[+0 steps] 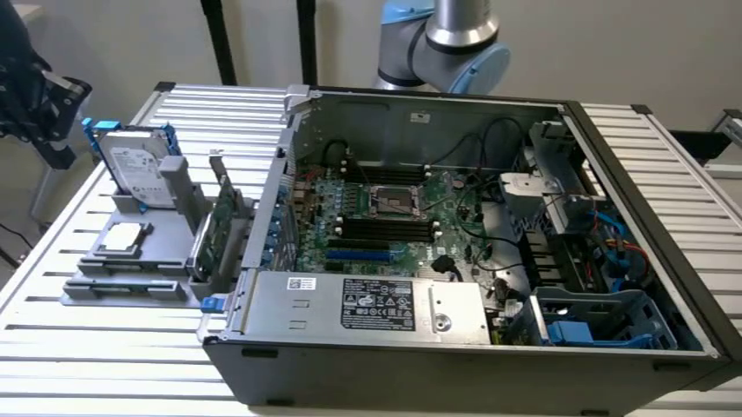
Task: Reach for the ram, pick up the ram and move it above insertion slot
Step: 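Reach for the ram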
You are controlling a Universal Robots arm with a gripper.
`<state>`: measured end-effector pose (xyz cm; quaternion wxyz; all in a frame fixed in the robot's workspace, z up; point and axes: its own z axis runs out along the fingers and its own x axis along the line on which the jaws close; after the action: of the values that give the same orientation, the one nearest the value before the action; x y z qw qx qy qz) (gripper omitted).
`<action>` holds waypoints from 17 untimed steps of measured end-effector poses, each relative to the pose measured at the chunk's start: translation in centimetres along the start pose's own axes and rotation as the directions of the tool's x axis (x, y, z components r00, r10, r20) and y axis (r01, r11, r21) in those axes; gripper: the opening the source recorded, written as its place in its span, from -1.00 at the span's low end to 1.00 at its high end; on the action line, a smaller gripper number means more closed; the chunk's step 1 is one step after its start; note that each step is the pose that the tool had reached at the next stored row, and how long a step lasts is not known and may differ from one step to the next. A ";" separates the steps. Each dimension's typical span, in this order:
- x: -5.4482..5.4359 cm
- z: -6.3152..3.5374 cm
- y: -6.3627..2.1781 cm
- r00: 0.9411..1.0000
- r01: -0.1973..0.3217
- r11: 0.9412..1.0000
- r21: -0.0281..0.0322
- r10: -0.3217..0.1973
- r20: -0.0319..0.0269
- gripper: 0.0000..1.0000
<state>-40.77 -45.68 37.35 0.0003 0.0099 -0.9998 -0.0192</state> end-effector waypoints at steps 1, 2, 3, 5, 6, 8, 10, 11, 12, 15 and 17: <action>-0.2 0.09 -0.14 1.000 0.001 1.000 0.000 -0.001 0.000 -0.79; -0.3 0.18 -0.27 1.000 0.001 1.000 0.000 -0.001 0.000 -0.79; -0.5 0.29 -0.40 1.000 0.002 1.000 0.000 -0.002 0.000 -0.79; -0.8 0.50 -0.64 1.000 0.004 1.000 0.000 -0.004 0.000 -0.79; -1.0 0.57 -0.75 1.000 0.005 1.000 0.000 -0.005 0.000 -0.79; -1.2 0.59 -0.86 1.000 0.006 1.000 0.000 -0.006 -0.001 -0.79; -1.4 0.59 -0.94 1.000 0.006 1.000 0.000 -0.006 -0.001 -0.79; -1.4 0.60 -0.95 1.000 0.007 1.000 0.000 -0.007 -0.001 -0.79; -1.4 0.60 -0.95 1.000 0.013 1.000 0.000 -0.013 -0.002 -0.79; -1.4 0.63 -0.96 0.998 0.064 0.998 0.000 -0.064 -0.003 -0.79; -1.4 0.66 -0.96 0.995 0.100 0.995 0.000 -0.100 -0.005 -0.79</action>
<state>-39.35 -46.58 36.65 0.0018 0.0599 -0.9980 -0.0191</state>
